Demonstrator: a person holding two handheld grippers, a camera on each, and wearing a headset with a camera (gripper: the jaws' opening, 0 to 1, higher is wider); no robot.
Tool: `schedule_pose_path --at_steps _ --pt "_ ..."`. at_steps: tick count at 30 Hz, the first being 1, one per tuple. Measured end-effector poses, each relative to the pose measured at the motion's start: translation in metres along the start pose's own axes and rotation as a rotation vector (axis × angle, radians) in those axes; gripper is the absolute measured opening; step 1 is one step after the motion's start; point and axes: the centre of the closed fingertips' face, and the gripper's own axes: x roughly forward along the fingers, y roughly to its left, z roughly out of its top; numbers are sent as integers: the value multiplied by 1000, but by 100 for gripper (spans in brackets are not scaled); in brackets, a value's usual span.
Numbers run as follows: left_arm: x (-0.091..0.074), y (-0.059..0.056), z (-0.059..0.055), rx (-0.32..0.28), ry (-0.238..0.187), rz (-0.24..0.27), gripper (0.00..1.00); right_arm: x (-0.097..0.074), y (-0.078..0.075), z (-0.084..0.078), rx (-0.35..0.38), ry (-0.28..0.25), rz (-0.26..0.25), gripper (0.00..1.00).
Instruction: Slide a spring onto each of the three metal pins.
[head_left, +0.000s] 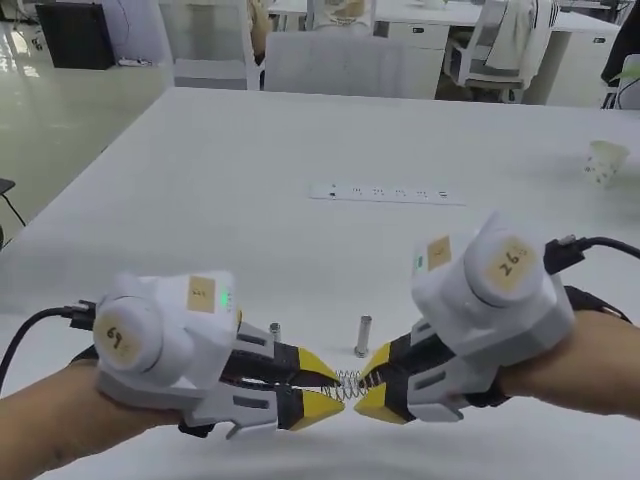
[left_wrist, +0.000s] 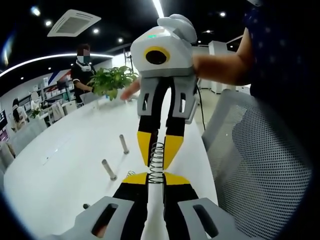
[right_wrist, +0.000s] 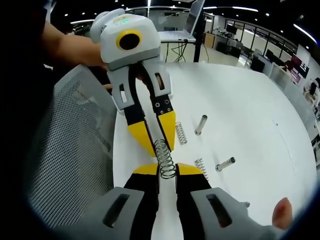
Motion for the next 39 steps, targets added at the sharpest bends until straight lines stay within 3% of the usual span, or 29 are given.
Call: schedule_pose_path --at_steps 13,39 --pt "3 -1 -2 -1 9 -7 3 -4 7 14 -5 -22 20 9" --pt "8 -4 -3 -8 12 -27 3 -4 10 25 -22 9 23 8"
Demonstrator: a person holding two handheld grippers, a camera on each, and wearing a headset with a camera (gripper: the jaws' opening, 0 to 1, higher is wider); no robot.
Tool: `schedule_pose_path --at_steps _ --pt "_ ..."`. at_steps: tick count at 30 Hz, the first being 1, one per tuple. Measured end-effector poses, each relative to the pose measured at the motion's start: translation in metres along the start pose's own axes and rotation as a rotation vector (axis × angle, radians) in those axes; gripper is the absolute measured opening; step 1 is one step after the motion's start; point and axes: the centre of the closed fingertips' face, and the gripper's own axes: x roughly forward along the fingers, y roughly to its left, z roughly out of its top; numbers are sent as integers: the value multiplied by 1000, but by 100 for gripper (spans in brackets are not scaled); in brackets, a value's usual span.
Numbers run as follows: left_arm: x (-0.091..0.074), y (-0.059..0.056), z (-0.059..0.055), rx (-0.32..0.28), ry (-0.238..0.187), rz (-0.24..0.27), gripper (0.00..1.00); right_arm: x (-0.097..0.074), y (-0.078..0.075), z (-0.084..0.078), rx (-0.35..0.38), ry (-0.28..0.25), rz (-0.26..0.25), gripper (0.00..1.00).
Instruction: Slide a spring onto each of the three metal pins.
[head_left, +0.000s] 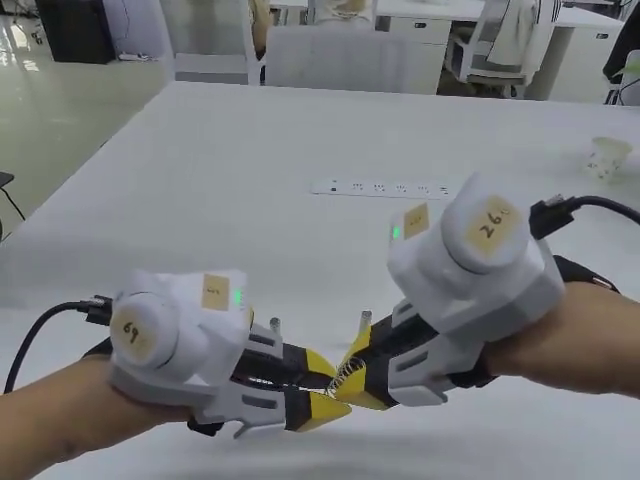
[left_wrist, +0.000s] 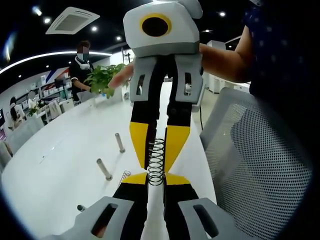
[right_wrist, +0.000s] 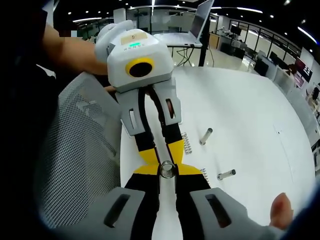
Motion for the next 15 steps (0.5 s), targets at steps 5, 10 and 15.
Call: schedule_pose_path --at_steps 5,10,15 --pt "0 -1 -1 -5 2 -1 3 0 0 0 -4 2 1 8" --pt "2 -2 -2 -10 7 -6 6 0 0 -1 -7 8 0 8" --pt "0 -2 -4 -24 11 -4 10 -1 -4 -2 -3 16 -7 8"
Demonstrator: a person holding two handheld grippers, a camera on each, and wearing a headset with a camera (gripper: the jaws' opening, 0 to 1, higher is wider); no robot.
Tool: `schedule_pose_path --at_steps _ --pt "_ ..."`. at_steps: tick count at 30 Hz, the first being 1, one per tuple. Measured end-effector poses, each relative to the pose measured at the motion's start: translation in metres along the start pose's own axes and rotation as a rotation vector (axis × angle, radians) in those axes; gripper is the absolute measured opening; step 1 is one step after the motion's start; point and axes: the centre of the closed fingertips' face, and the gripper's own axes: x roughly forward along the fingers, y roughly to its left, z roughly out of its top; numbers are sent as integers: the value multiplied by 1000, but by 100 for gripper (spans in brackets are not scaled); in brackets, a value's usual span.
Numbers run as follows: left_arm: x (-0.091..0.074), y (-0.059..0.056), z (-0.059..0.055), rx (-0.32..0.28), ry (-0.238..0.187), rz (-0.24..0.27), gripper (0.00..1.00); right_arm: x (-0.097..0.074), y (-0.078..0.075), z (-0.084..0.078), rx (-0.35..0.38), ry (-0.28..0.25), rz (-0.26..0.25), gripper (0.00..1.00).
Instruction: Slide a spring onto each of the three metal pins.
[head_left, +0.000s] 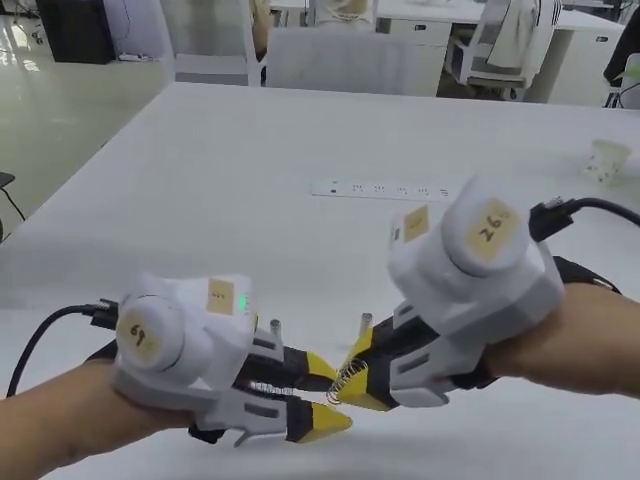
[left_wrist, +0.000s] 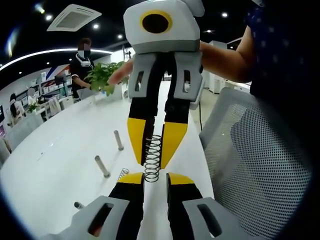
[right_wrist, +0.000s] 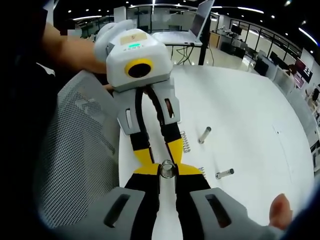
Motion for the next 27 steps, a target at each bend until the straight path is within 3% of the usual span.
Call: schedule_pose_path --at_steps 19,27 --pt "-12 7 -3 -72 -20 31 25 -9 -9 -12 14 29 -30 8" --pt "-24 13 -7 -112 -25 58 32 -13 -14 -17 21 36 -46 8"
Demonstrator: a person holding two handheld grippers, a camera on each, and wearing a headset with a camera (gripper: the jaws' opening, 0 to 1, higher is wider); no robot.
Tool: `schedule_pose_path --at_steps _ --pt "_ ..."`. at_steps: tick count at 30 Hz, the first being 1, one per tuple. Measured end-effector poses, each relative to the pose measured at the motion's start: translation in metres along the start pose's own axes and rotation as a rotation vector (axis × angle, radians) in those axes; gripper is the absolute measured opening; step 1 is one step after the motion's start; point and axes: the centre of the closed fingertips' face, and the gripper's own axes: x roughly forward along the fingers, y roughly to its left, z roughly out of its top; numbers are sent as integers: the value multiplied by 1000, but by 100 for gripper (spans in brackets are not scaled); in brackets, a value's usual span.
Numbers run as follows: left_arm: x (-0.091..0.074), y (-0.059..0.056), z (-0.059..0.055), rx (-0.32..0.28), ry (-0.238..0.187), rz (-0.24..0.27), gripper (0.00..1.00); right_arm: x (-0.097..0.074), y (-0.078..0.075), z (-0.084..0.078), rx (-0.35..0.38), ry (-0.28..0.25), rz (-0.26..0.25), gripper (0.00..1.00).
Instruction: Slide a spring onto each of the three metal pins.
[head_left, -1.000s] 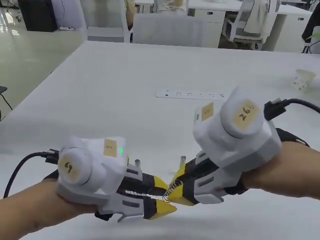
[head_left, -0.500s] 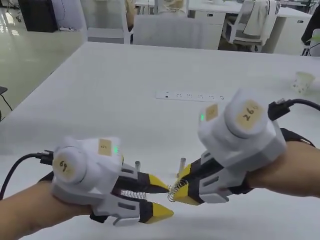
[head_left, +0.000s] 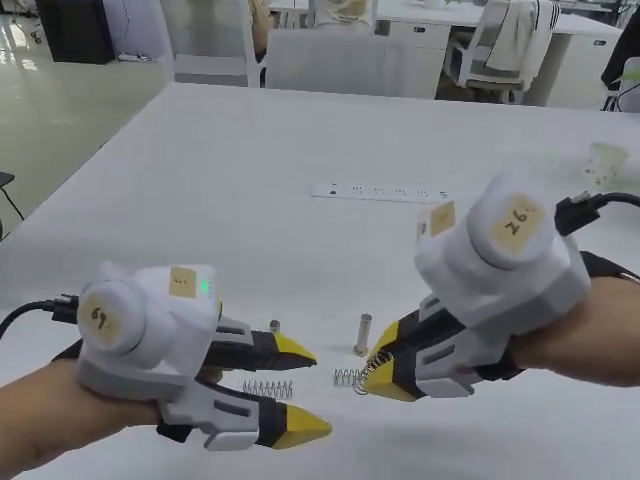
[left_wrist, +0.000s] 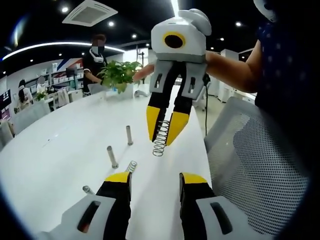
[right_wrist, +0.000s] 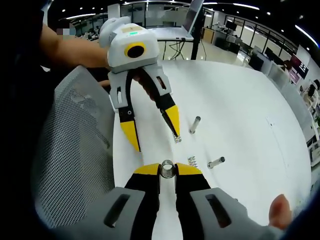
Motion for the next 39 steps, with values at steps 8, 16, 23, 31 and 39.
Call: schedule_pose_path --at_steps 8,16,23,31,39 --pt "-12 5 -6 -38 -11 33 36 -2 -5 -4 8 8 -9 8" --pt "-24 10 -12 -79 -26 80 39 -7 -10 -9 11 19 -17 8" --pt "-33 16 -16 -110 -44 122 42 -10 -14 -15 22 31 -28 8" --pt "-40 21 -21 -142 -58 162 46 -15 -20 -23 34 43 -42 8" --pt "-47 29 -32 -167 -59 212 52 -21 -26 -29 43 57 -55 8"
